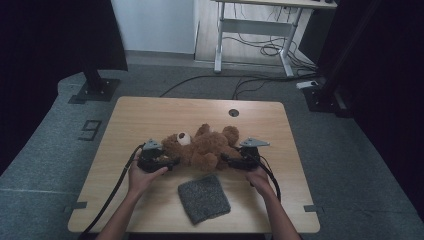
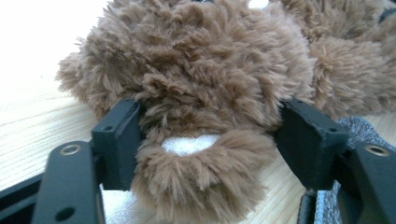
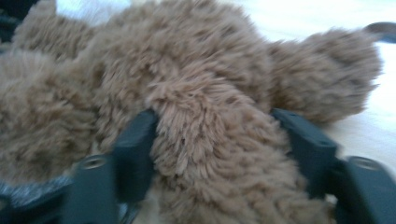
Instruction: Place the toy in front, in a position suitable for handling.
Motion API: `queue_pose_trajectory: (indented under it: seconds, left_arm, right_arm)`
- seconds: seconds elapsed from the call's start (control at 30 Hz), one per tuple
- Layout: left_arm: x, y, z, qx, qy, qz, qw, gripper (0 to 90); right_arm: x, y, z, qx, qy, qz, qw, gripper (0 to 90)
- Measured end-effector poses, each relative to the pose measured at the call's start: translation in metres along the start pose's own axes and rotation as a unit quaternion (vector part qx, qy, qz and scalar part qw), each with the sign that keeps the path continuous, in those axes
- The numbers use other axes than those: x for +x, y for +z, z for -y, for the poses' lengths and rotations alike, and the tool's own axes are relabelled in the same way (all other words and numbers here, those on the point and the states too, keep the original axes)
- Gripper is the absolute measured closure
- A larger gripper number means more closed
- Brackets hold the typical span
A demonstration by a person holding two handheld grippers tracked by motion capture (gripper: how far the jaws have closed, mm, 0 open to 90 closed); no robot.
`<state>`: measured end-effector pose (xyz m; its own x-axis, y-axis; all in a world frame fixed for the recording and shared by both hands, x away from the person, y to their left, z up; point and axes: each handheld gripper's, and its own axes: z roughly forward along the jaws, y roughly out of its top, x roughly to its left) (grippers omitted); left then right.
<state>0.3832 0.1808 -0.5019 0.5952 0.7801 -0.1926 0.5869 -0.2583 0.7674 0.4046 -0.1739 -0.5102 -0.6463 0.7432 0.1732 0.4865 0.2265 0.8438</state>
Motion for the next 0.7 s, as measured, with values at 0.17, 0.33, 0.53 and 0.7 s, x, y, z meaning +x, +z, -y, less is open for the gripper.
queue_pose_trajectory:
  seconds: [0.17,0.33,0.53,0.7]
  left_arm:
    - [-0.004,0.001,0.002,0.005,0.007,0.0,1.0,30.8]
    - [-0.009,0.002,0.004,0.005,0.014,0.003,0.9999,30.7]
    - [-0.007,0.001,0.003,-0.005,0.009,0.002,0.9999,29.0]
    - [-0.016,-0.014,0.003,-0.012,0.023,0.008,0.9996,27.9]
  right_arm:
    - [0.002,-0.01,0.01,-0.005,0.0,-0.031,0.9995,59.2]
    - [0.007,-0.021,0.02,-0.011,-0.01,-0.033,0.9993,60.3]
    - [0.009,-0.026,0.02,-0.019,-0.017,-0.012,0.9996,56.4]
    - [0.003,-0.021,0.018,-0.029,-0.004,0.001,0.9996,50.1]
